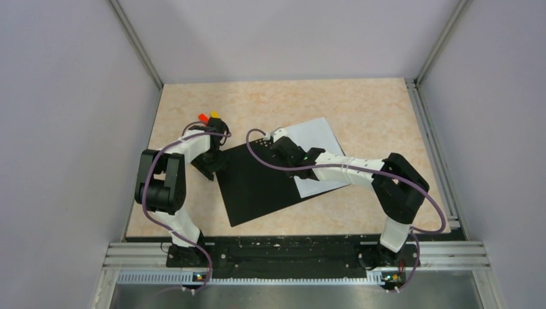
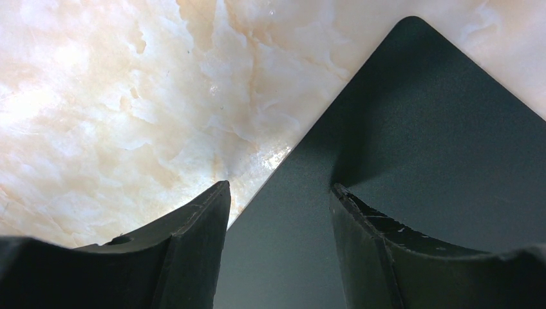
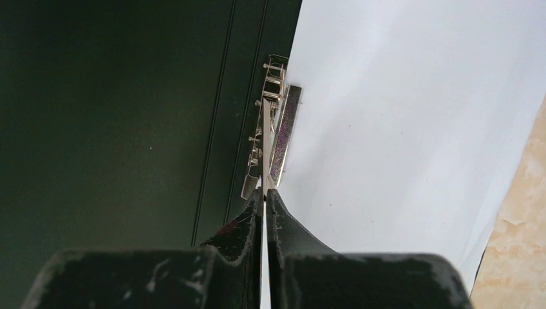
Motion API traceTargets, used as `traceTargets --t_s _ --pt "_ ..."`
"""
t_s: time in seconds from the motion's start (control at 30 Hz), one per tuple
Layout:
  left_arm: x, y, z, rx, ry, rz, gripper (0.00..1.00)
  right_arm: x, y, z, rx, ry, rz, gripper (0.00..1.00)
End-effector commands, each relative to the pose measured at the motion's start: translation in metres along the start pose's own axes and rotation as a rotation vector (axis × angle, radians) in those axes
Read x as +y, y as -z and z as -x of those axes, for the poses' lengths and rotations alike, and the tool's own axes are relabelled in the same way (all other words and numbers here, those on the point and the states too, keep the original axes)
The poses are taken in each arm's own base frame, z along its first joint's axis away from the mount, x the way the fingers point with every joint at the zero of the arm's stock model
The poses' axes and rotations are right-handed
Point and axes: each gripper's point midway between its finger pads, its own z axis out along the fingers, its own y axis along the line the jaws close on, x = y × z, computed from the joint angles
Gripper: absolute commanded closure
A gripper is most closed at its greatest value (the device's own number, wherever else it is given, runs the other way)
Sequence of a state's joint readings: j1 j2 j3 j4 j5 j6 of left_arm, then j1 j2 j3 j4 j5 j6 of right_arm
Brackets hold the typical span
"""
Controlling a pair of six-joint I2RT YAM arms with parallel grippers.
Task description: Put the files into the folder
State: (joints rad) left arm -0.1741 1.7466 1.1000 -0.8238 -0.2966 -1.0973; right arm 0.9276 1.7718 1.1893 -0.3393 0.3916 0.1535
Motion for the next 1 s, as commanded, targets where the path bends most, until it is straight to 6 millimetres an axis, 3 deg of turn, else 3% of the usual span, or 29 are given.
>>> traceTargets --t_s 0.0,0.37,0.97 --pt "0.006 -0.026 -0.003 0.003 0.012 0.056 0.36 -0.004 0.004 -0.026 0.065 0.005 -0.021 1.0" --pt "0.005 -0.026 -0.003 0.005 0.015 0.05 0.36 -0.001 -0.008 -0.052 0.137 -0.003 -0.024 1.0" --pt "0.005 -0.027 -0.001 0.007 0.016 0.052 0.37 -0.023 -0.022 -0.088 0.254 -0.039 -0.12 1.0"
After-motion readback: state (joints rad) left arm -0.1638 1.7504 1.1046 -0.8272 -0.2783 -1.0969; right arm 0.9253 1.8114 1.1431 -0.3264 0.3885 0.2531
